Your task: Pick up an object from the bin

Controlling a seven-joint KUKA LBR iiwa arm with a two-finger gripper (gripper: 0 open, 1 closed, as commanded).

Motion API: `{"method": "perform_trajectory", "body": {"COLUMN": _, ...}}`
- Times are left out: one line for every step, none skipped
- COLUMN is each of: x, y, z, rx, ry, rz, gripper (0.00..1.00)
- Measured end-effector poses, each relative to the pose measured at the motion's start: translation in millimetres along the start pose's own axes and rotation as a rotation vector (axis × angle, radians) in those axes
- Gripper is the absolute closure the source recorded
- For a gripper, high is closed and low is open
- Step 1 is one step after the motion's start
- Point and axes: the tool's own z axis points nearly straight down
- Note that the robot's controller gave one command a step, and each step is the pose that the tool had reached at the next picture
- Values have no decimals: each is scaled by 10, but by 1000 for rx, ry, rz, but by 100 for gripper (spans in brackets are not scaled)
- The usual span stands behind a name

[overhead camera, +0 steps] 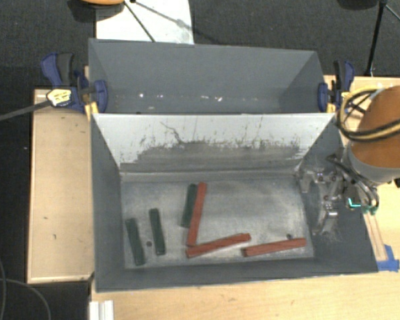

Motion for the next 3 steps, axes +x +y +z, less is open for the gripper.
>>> {"method": "perform_trajectory", "body": {"x": -19, "y": 1, "z": -34, "rx": 2, "ry": -7, "rz": -3, "gripper": 0}}
{"method": "perform_trajectory", "body": {"x": 147, "y": 134, "z": 185, "rx": 4, "ry": -13, "rz": -91, "gripper": 0}}
{"method": "perform_trajectory", "body": {"x": 374, "y": 234, "z": 836, "rx": 3, "ry": -12, "rz": -184, "gripper": 0}}
